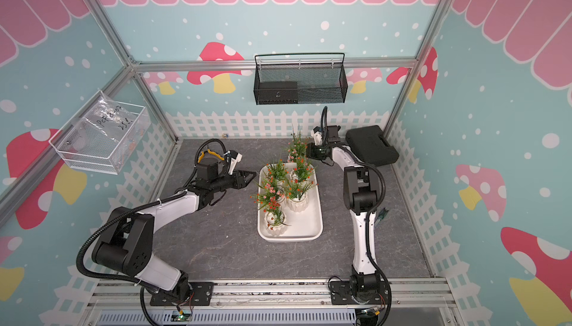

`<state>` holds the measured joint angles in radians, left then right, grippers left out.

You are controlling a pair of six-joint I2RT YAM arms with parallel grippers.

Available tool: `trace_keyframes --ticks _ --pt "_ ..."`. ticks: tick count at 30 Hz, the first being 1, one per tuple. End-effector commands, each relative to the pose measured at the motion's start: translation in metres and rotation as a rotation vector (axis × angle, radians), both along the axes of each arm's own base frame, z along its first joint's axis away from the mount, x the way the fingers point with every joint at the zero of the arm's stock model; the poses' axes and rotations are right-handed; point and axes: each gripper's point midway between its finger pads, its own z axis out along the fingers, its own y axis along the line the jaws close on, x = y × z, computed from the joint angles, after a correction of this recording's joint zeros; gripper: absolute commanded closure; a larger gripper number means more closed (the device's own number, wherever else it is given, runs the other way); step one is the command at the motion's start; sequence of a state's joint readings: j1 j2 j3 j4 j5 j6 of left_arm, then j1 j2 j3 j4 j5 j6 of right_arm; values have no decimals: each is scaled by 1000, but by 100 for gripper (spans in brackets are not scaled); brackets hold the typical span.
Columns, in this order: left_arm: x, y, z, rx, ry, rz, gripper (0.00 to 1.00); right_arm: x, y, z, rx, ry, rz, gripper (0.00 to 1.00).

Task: Put the potted gypsophila into the storage box
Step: Pick up the baby's breath potted plant from the center of the board.

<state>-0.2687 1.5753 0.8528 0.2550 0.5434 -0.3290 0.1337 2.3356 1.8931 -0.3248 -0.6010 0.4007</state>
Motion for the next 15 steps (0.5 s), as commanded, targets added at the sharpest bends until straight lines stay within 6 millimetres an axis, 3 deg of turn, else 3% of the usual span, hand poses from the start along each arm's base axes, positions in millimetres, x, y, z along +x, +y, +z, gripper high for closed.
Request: trace_keyframes --ticks 1,15 --pt "2 1 8 11 -28 -18 45 2 5 -15 -42 34 -19 56" --pt "0 1 9 6 -32 -18 45 5 7 -30 -117 50 -41 67"
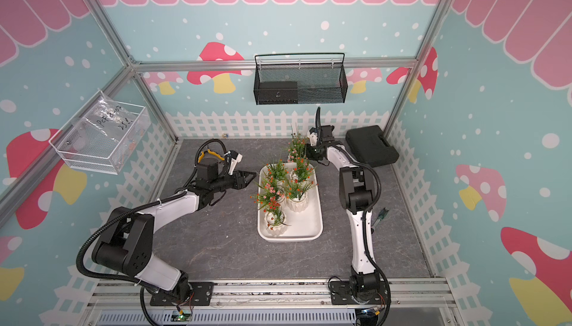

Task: Put the potted gypsophila into the storage box
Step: Pick up the baby's breath potted plant from the center of the board.

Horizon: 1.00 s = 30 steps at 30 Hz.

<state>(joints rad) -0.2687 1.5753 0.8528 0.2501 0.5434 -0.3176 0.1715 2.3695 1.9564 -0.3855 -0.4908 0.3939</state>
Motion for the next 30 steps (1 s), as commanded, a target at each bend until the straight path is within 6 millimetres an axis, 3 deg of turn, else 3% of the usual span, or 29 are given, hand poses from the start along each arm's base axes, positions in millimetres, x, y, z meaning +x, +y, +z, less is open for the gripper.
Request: trace_keyframes --ticks 1,17,30 --pt "1 1 11 -3 -31 -13 45 -1 0 -20 -27 38 -11 68" --pt "0 1 12 -9 -32 -14 45 9 2 12 -4 -44 -17 82" --pt "-2 0 13 -16 -33 -18 45 11 -3 41 8 -102 -31 87"
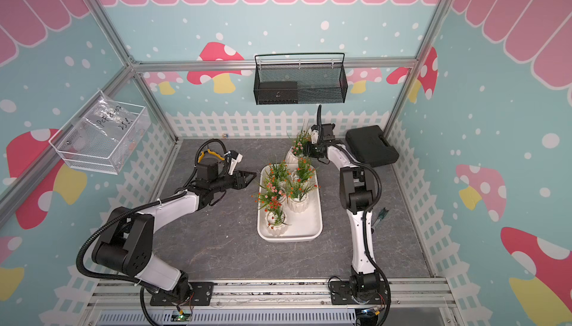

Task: Put the potted gypsophila into the storage box
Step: Pick up the baby's breath potted plant from the center of the board.

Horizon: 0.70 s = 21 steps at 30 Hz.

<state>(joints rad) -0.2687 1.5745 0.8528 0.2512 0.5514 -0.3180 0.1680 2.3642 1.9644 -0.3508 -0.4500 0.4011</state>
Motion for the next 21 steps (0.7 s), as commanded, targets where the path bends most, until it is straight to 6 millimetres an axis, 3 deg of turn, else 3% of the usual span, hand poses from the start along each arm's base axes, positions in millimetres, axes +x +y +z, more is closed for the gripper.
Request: trace_keyframes --ticks 1,21 --pt "-2 1 13 -14 -33 -12 45 -1 3 34 27 -59 3 87" --pt "-8 -5 32 -49 -81 -18 45 -25 -16 84 64 -175 -41 96"
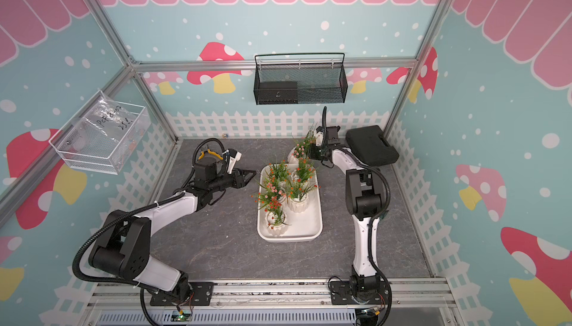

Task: Put the potted gypsophila into the storage box
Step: Pick up the baby's breath potted plant from the center of the board.

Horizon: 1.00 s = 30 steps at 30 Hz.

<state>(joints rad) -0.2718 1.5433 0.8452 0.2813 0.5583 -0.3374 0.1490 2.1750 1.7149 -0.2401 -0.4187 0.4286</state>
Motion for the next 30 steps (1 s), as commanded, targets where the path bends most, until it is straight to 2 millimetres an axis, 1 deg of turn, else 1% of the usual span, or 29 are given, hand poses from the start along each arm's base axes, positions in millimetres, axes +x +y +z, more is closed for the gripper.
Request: trace_keyframes --ticks 1,5,8,12,13,17,21,30 --pt "-7 -4 17 -19 -49 -17 45 0 3 64 60 -144 15 96" --pt "-11 -5 21 -6 -65 -26 45 -7 -3 75 61 -164 2 97" --pt "-16 -5 23 8 -72 -34 45 -15 -7 84 62 -181 -4 97" --pt "-24 -5 29 7 -99 -42 45 -29 -12 98 64 -206 -18 97" --pt "-26 -5 31 6 -103 -43 45 -35 -13 108 65 -226 -21 97" --pt "-35 -8 37 5 -121 -45 45 -52 -18 126 63 -264 -34 98" --pt "-44 -10 43 4 -138 -46 44 -68 -22 138 62 -288 -45 98" --pt "-71 -20 51 30 -177 -82 44 -103 -29 159 64 -330 -56 98"
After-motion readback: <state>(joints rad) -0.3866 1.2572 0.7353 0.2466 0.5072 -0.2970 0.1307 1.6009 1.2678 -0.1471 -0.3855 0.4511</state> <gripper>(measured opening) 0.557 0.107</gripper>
